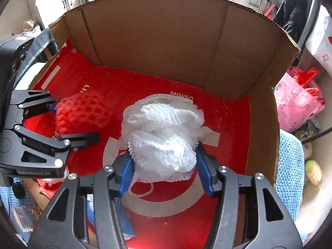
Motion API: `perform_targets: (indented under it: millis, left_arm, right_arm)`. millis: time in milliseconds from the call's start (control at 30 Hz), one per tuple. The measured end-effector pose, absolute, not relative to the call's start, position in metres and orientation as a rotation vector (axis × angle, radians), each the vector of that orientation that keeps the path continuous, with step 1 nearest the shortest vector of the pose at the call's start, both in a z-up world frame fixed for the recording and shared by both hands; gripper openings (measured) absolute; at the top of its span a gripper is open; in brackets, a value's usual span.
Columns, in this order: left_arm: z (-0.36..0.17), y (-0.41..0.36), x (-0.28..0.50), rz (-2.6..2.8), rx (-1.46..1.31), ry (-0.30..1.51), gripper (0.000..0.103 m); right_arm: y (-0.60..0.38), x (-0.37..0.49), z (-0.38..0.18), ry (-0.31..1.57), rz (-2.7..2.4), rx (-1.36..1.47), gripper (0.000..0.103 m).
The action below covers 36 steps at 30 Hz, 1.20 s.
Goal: Organize soft objects
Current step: 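Open both tools to release the puff and red mesh ball in the box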
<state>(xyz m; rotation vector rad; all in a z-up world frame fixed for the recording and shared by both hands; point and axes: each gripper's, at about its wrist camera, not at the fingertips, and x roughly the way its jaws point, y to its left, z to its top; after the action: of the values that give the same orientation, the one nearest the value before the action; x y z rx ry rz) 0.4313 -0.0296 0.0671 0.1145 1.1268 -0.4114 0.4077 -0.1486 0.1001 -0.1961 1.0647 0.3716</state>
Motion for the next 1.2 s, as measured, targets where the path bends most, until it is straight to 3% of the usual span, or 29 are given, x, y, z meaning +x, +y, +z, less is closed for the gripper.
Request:
perform_targets:
  millis: [533,1200]
  left_arm:
    - [0.084,-0.033,0.414,-0.384,0.131,1.073,0.081]
    - [0.149,0.009,0.355,-0.312,0.074,0.921,0.099]
  right_arm:
    - [-0.148,0.401,0.112,1.034,0.352,-0.209,0.065]
    - [-0.155,0.359,0.160,0.930,0.326,-0.173,0.071]
